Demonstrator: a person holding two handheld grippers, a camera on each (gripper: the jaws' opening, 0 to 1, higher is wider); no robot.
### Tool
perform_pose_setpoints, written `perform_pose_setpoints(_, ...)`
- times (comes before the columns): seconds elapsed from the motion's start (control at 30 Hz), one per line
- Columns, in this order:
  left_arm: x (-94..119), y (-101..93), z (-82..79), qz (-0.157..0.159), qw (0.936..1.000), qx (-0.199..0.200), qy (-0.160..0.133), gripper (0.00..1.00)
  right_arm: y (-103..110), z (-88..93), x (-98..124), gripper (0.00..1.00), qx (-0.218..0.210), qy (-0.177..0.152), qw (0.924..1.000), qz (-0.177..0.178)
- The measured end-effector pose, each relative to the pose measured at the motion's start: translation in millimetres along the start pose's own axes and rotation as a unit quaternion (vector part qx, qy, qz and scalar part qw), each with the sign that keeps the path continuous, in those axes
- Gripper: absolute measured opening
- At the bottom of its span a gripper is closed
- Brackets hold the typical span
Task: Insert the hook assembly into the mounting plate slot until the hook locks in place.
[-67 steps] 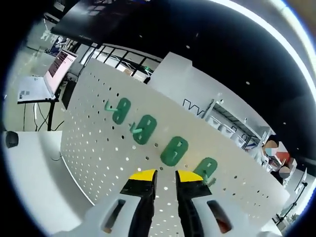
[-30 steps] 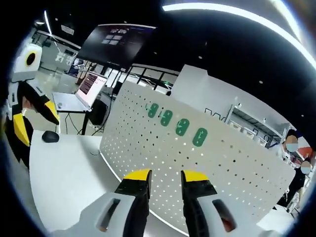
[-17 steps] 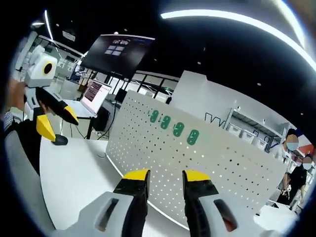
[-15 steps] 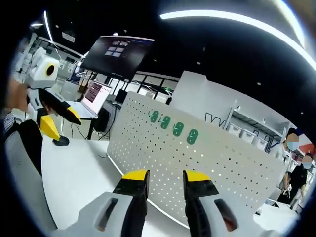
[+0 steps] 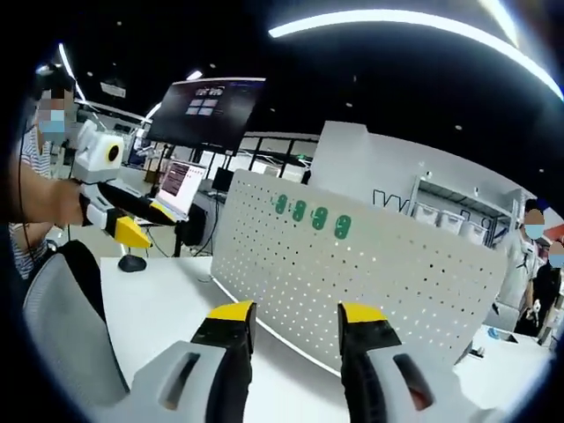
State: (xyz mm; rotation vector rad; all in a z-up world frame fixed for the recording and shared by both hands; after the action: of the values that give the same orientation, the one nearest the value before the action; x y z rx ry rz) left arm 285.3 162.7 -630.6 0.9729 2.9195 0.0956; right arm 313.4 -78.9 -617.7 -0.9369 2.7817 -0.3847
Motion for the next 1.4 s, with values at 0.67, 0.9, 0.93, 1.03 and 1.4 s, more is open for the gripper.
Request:
perform_pose_setpoints(0.67,8.8,11.3,6.7,-0.024,0.9997,-0.008,-0.001,0.77,18.9,7.9,17.3,0.64,-0.033,0.007,0.9993,-0.012)
perform_pose_setpoints(0.9,6.0,7.7,6.4,-0.015,0.9997,-0.017,-0.005,0.88,19.9,4.5,17.2,0.79,-0.044,-0.002,0.9989,-0.012)
perform_pose_setpoints(0.93,5.6,7.2,6.3,-0.013,0.9998,-0.016,-0.005,0.89,20.0,4.5,17.3,0.81,-0.045,-0.002,0.9989,-0.012)
perform_pose_setpoints(1.03,5.5,7.2,6.2,-0.013,0.9997,-0.018,-0.006,0.90,19.8,3.7,16.7,0.87,-0.050,-0.006,0.9987,-0.011)
perform_pose_setpoints(1.4,6.3,8.5,6.2,-0.019,0.9997,-0.012,-0.007,0.91,18.3,3.9,15.4,0.95,-0.061,-0.006,0.9981,-0.003)
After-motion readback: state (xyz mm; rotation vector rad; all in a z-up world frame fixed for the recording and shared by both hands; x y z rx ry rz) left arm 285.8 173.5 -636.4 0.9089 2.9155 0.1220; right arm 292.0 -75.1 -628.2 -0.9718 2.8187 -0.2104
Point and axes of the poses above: the point that each gripper's makers call its tool centre point, and the gripper's own axes: x roughly backward along the fingers, y roughly to its left, z roughly out of its underside, the point moved 5 cm from there along x, roughly backward along the fingers, and after that the axes turned 10 degrees about -y, right-handed, at the moved point
